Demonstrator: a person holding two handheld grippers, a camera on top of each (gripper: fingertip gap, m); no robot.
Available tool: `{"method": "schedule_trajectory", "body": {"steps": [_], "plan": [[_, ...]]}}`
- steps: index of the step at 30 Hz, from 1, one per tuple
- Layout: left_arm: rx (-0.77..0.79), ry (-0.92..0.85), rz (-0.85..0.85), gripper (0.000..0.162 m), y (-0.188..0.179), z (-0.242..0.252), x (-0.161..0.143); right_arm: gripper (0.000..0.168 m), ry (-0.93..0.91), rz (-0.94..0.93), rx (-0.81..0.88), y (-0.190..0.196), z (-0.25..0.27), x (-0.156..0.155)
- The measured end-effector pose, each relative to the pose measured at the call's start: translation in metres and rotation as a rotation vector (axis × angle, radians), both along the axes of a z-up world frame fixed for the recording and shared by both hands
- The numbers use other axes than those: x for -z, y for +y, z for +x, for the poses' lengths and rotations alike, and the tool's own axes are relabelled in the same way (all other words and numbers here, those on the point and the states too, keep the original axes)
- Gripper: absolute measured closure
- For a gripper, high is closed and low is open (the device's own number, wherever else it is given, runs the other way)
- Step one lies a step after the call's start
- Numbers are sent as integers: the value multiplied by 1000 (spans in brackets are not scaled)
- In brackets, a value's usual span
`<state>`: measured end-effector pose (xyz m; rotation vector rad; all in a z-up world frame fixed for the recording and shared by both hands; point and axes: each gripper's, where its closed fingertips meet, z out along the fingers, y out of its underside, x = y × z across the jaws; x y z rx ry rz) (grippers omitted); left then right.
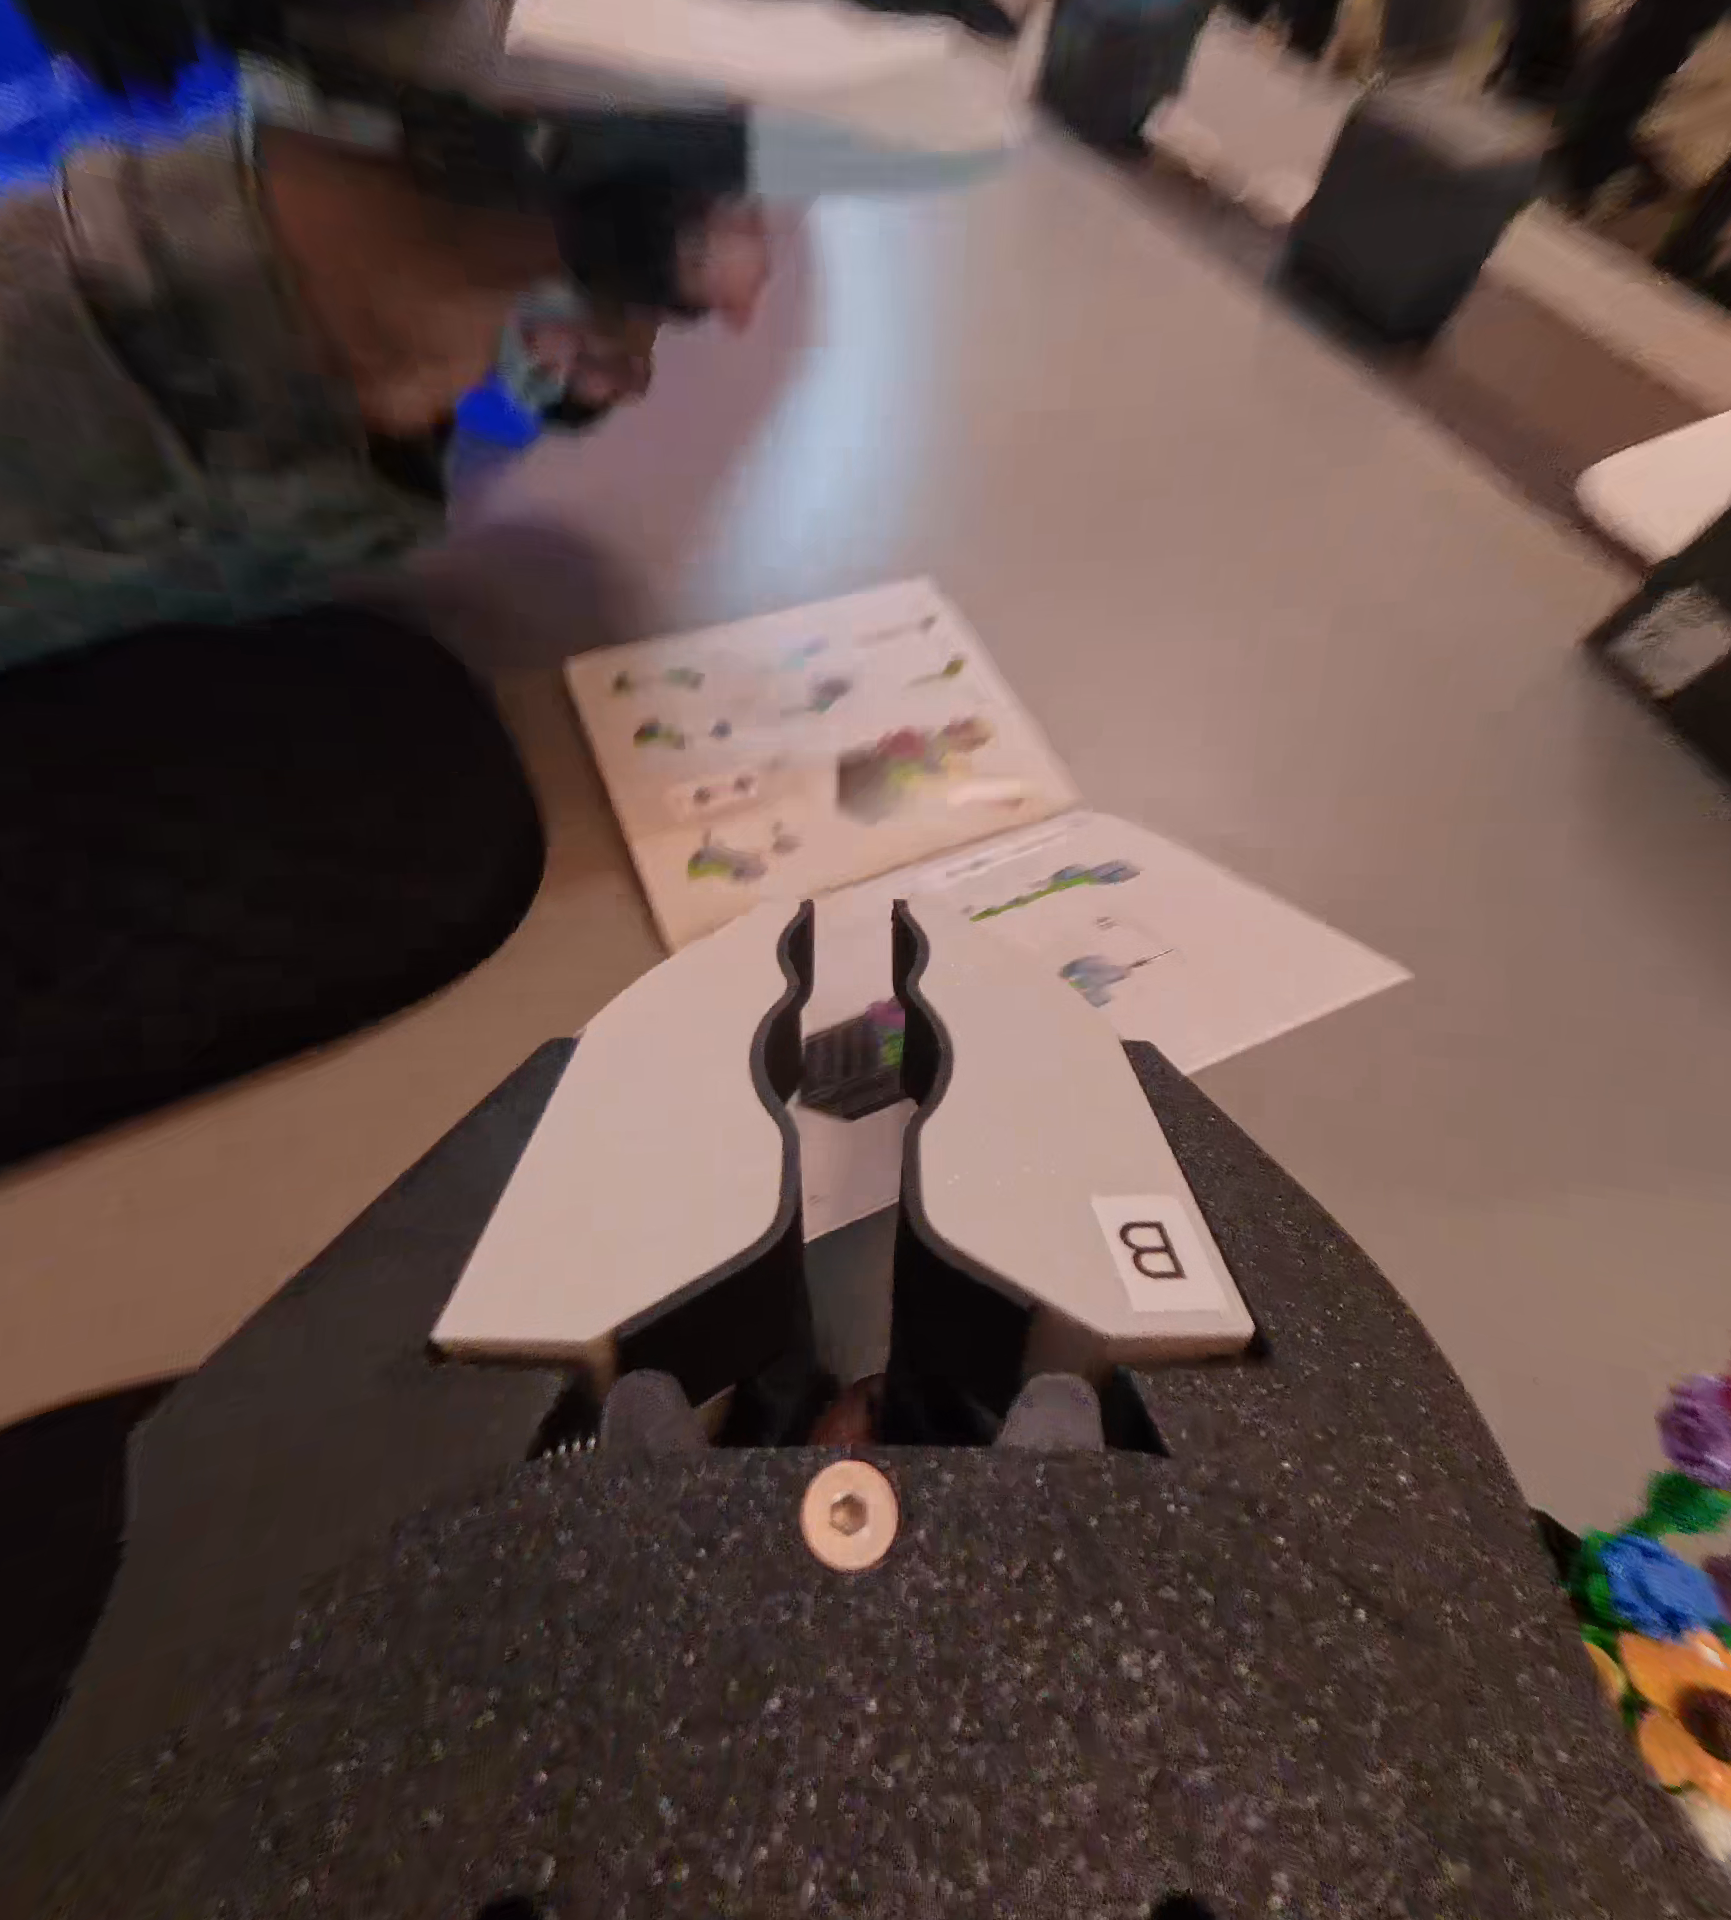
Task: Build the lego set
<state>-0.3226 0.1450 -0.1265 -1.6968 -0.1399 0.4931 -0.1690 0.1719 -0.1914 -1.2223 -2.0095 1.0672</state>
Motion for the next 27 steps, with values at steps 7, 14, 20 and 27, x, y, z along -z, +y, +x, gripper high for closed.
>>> {"method": "schedule_trajectory", "body": {"steps": [7, 14, 20, 27], "plan": [[-10, -102, -214, 134, 3, 0, 36, 168, -185, 111, 33, 10, 5, 37], [7, -130, -142, 134, 6, 0, 34, 160, -139, 129, 82, 21, 0, 35], [26, -87, -99, 134, 9, 6, 24, 142, 117, 135, 222, 46, -11, -6], [212, -101, -165, 85, -13, 53, -28, 75, 675, 13, 221, 34, -1, -95]]}}
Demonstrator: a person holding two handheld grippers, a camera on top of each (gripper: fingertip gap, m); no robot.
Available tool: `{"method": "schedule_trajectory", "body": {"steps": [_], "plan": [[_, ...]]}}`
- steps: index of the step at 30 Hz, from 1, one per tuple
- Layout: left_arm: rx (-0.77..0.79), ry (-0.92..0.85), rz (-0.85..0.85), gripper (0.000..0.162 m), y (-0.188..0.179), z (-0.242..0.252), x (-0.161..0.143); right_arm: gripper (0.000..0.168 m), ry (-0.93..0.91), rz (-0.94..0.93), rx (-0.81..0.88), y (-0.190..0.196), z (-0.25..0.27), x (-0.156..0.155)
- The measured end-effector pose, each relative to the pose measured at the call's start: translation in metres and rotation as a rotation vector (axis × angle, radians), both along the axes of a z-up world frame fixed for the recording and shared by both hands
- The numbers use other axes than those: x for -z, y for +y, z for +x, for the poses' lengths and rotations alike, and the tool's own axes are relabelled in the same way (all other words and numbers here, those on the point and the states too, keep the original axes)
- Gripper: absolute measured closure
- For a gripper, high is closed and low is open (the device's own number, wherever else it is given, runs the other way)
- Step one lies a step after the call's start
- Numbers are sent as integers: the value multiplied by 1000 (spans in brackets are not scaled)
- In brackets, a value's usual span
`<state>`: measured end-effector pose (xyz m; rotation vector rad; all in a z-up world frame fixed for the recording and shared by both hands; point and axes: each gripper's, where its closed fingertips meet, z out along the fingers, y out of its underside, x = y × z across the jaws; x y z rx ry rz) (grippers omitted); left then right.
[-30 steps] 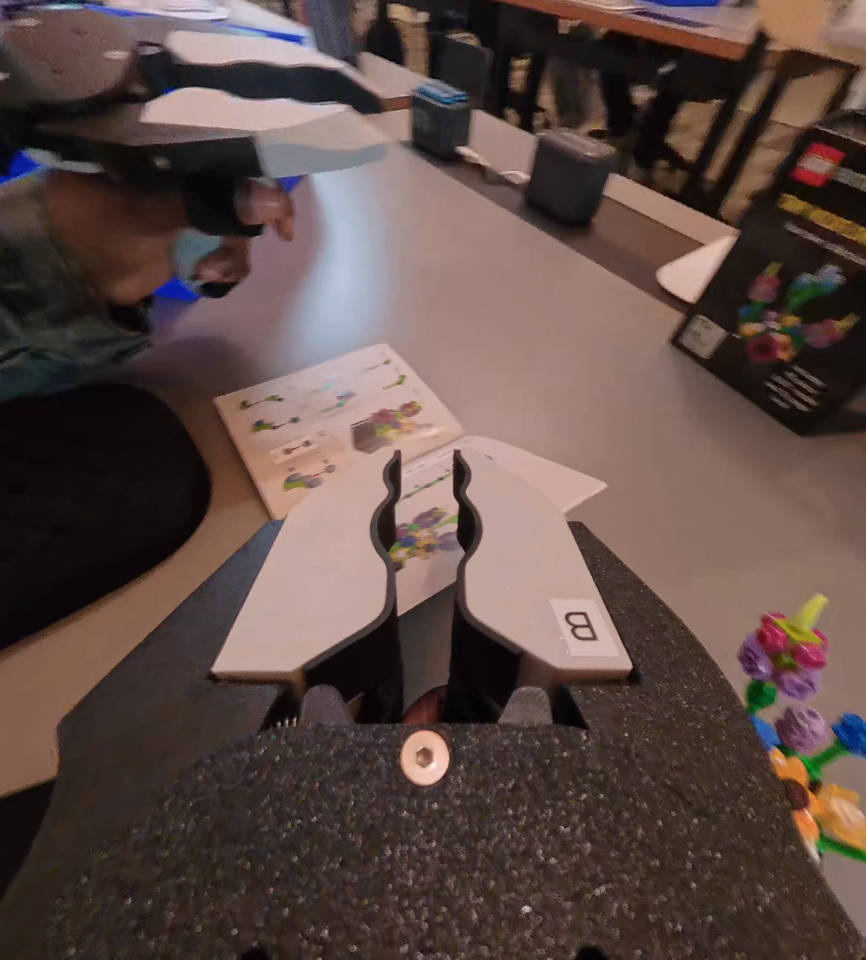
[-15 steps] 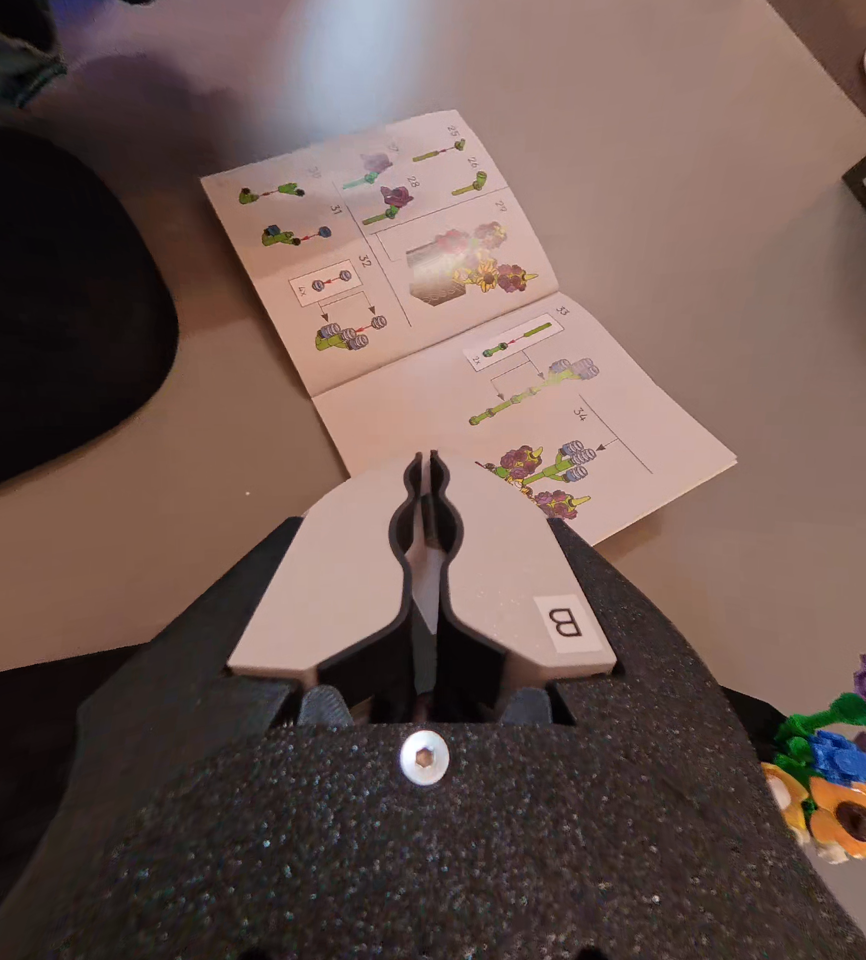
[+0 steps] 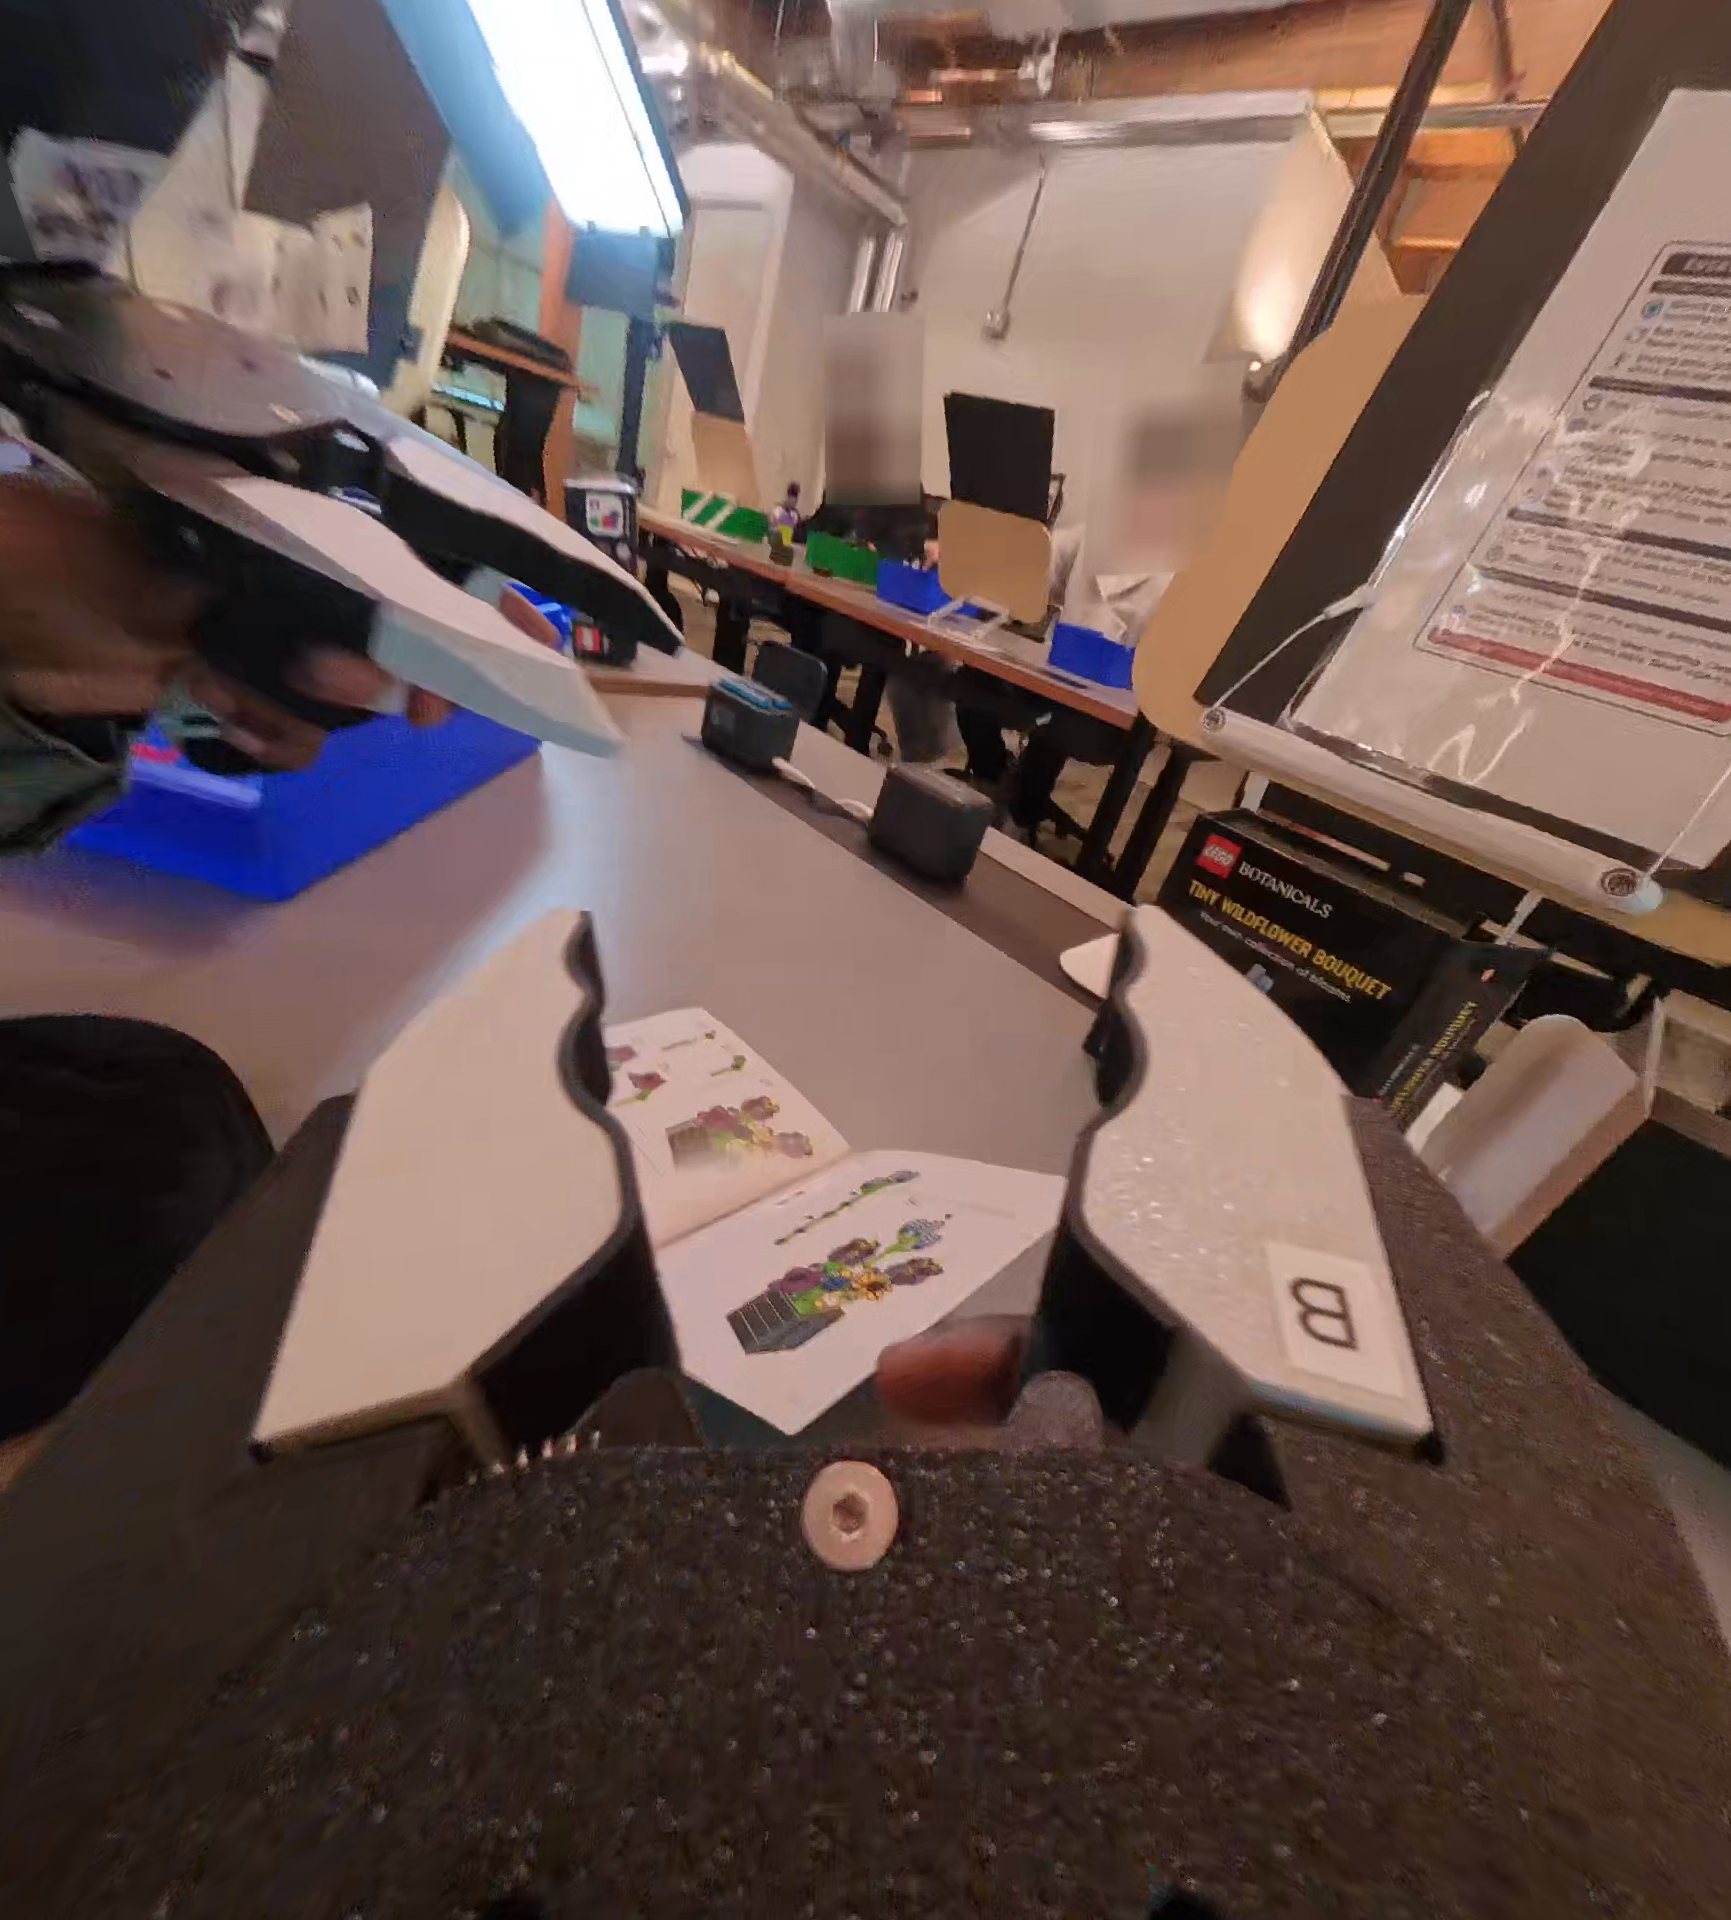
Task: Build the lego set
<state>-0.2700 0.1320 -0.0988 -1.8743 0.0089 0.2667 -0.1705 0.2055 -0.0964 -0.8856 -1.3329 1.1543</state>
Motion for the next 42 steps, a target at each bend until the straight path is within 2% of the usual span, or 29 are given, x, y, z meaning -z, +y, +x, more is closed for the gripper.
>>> {"method": "schedule_trajectory", "body": {"steps": [1, 2, 3, 4, 6, 8, 10, 13, 17, 22, 25, 27, 30, 32, 34, 36, 40, 42], "plan": [[-34, -7, -40, 74, -16, 0, -4, 62, 1, -27, -4, 0, 0, -2], [-69, -6, -91, 72, -36, 0, -3, 49, -1, -57, -13, -2, 0, -3], [-122, -2, -157, 72, -59, -3, 3, 43, -3, -86, -35, -4, 0, -4], [-195, -1, -232, 74, -84, -10, 14, 44, -1, -113, -65, -8, 1, -5], [-313, -48, -401, 93, -138, -21, 45, 59, 16, -149, -135, -19, 4, -8], [-379, -111, -503, 103, -180, -27, 72, 67, 26, -160, -178, -27, 5, -10], [-413, -170, -552, 106, -205, -26, 92, 71, 13, -134, -194, -34, 4, -8], [-511, -137, -631, 124, -223, -35, 115, 76, 13, -71, -202, -41, 4, -5], [-540, -142, -669, 127, -220, -24, 116, 80, 15, -47, -179, -39, 4, -3], [-492, -258, -708, 130, -211, 23, 117, 84, 19, -73, -177, -35, 4, -4], [-371, -409, -648, 129, -200, 67, 110, 87, 6, -56, -187, -37, 4, -1], [-266, -453, -529, 129, -192, 85, 81, 88, 2, -54, -202, -40, 4, 0], [-253, -267, -435, 129, -203, 65, 33, 91, -6, -70, -224, -42, 4, 1], [-165, -64, -453, 129, -209, 46, 17, 94, -16, -79, -243, -44, 4, 3], [-56, 71, -576, 134, -216, 23, 26, 96, -21, -74, -253, -46, 4, 4], [67, 114, -728, 138, -224, 2, 47, 98, -22, -50, -254, -48, 4, 6], [214, 27, -742, 144, -212, -20, 70, 101, -49, -31, -266, -51, 2, 13], [231, 6, -799, 143, -208, -27, 83, 101, -69, -30, -270, -51, 0, 18]]}}
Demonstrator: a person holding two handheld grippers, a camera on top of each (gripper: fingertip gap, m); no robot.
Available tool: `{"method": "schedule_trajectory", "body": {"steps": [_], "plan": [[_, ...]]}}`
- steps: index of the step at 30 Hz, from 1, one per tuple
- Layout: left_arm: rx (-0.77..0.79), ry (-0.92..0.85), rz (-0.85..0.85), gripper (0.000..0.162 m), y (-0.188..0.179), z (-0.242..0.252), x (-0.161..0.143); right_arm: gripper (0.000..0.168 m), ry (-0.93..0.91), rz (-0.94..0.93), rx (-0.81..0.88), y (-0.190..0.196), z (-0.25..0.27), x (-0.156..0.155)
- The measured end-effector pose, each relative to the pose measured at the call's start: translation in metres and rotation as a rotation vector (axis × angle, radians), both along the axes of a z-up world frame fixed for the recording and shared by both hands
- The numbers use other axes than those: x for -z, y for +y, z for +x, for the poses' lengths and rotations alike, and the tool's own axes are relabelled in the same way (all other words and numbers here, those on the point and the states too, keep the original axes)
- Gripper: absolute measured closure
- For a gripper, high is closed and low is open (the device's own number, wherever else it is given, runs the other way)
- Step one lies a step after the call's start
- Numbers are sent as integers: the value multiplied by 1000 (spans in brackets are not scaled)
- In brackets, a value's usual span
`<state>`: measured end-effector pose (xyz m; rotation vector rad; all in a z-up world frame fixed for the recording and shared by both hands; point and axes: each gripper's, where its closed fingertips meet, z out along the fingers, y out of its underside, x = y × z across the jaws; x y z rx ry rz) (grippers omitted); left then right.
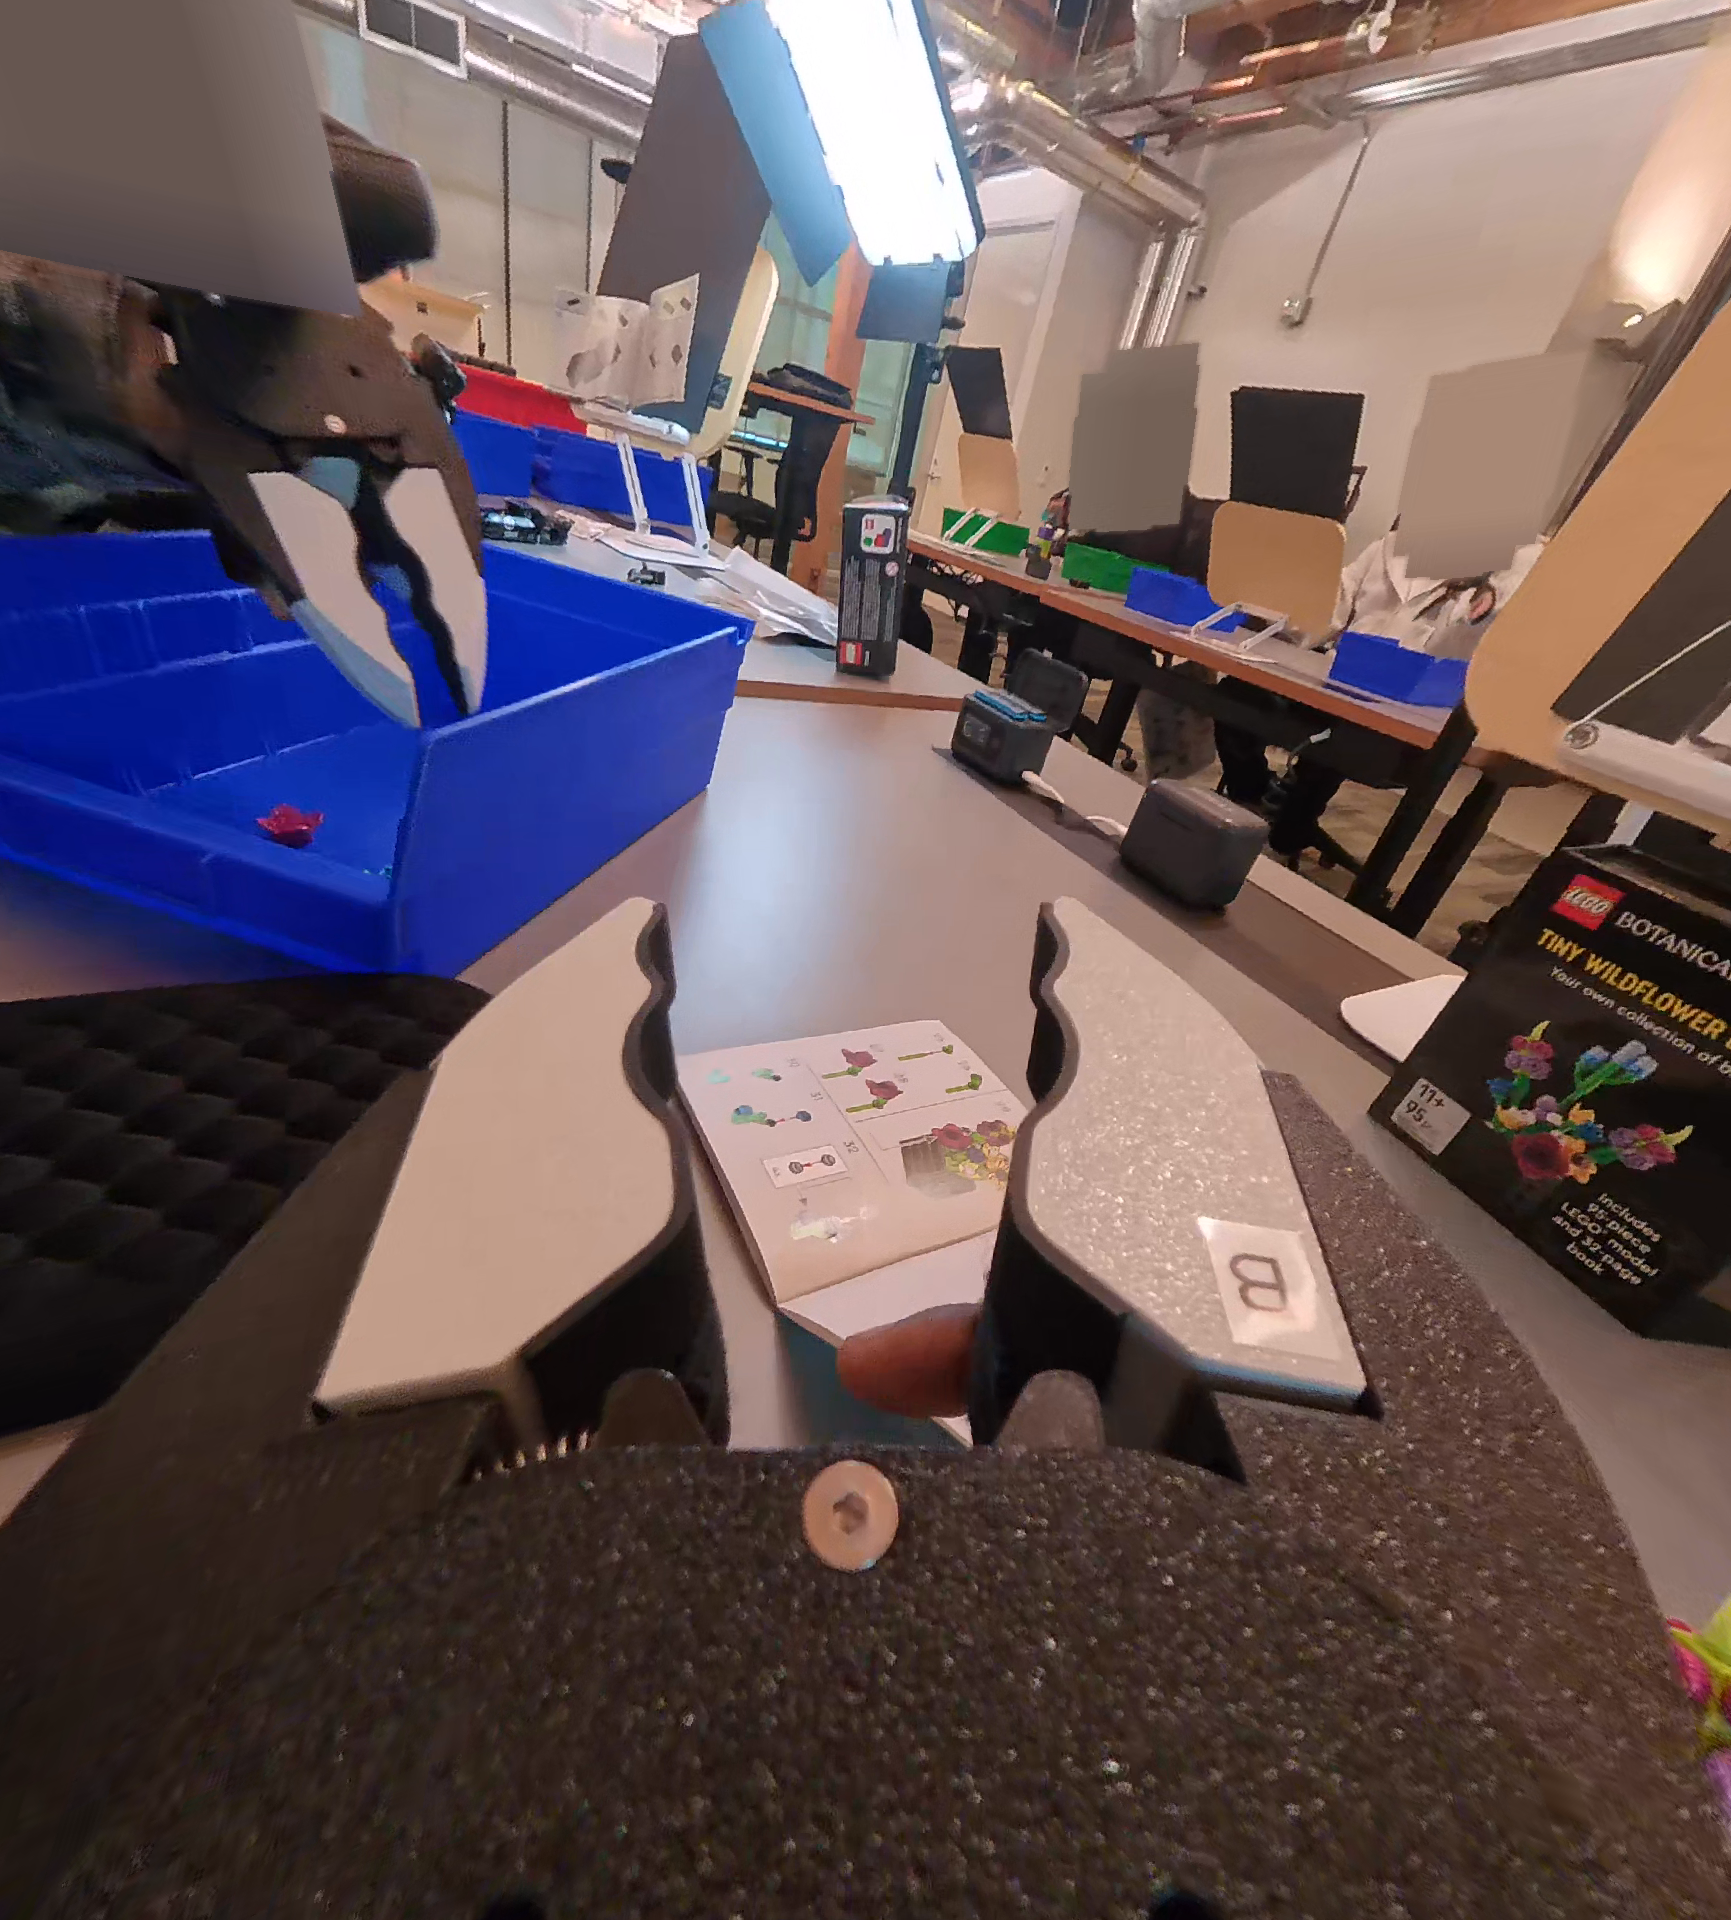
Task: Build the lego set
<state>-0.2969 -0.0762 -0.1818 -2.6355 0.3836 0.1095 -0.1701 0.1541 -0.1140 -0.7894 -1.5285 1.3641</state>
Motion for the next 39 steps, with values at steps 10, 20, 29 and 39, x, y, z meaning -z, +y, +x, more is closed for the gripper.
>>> {"method": "schedule_trajectory", "body": {"steps": [10, 20, 29, 39], "plan": [[8, 27, -180, 147, 5, -21, 40, 104, -17, 1, -1, 2, -2, 5], [16, 16, -196, 148, 7, -24, 51, 105, -21, 10, -3, 1, -3, 7], [-8, -34, -197, 160, 5, -20, 52, 105, -29, 20, 0, 1, -4, 10], [-16, 18, -149, 160, 2, -23, 34, 106, -29, 32, -3, -1, -4, 11]]}}
